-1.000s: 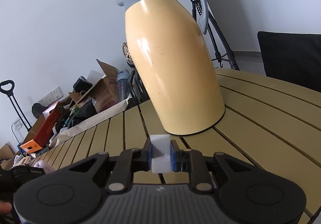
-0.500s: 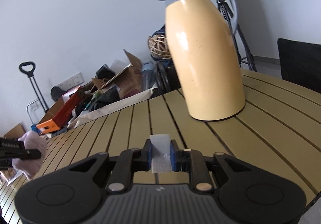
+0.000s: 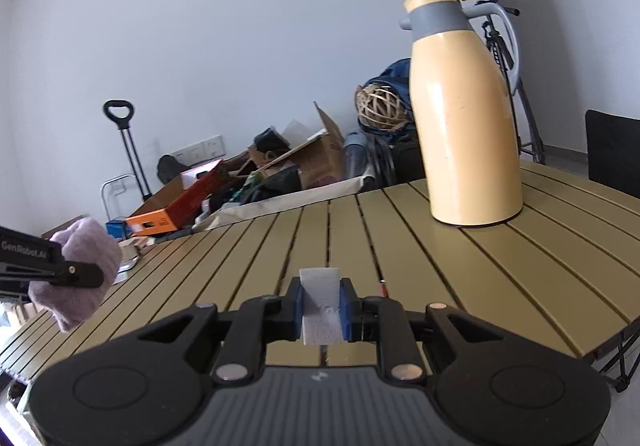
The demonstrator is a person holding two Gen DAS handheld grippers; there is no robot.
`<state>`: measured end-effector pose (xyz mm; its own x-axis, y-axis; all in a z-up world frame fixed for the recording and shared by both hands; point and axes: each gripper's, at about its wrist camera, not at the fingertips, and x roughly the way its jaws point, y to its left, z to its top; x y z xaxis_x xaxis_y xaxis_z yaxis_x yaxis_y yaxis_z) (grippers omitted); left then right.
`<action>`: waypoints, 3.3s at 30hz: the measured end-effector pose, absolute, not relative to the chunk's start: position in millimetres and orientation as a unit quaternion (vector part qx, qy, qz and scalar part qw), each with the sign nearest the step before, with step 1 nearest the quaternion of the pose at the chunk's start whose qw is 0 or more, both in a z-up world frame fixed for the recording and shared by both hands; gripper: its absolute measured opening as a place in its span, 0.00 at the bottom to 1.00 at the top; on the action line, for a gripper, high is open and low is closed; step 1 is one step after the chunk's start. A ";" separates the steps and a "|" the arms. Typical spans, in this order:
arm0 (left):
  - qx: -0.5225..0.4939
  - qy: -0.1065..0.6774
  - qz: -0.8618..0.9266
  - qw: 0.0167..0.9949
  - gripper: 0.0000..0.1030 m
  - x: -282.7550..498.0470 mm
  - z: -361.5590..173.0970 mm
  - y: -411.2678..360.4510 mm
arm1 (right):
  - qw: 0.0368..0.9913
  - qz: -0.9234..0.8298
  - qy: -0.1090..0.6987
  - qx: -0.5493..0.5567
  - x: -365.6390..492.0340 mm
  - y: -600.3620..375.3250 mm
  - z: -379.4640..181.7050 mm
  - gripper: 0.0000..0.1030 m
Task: Collect trash
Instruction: 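Carry the lavender scrunchie and white block down toward the black bin, then lower the white block into the black bin and open the right tool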
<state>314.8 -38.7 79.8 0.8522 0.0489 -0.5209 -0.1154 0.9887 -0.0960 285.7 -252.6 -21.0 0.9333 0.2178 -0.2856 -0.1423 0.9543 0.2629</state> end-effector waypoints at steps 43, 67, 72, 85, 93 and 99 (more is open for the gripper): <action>-0.063 0.429 0.042 0.900 0.28 174.1 -97.0 11.6 | 0.915 0.142 0.377 -0.024 153.6 -172.1 -147.4 0.17; -0.121 0.483 0.070 0.865 0.28 201.7 -145.6 72.6 | 0.882 0.153 0.443 -0.052 232.8 -103.3 -181.1 0.17; -0.134 0.488 0.071 0.859 0.28 204.8 -149.9 82.4 | 0.878 0.153 0.450 -0.048 247.8 -88.2 -184.0 0.18; -0.145 0.490 0.067 0.857 0.28 206.0 -152.2 89.4 | 0.873 0.130 0.469 -0.030 264.7 -89.5 -192.5 0.99; -0.133 0.495 0.061 0.857 0.28 211.7 -153.9 77.1 | 0.878 0.112 0.466 -0.014 263.2 -106.8 -189.8 1.00; -0.107 0.494 0.039 0.862 0.28 222.1 -151.1 48.5 | 0.885 0.085 0.458 0.004 260.8 -136.7 -185.2 1.00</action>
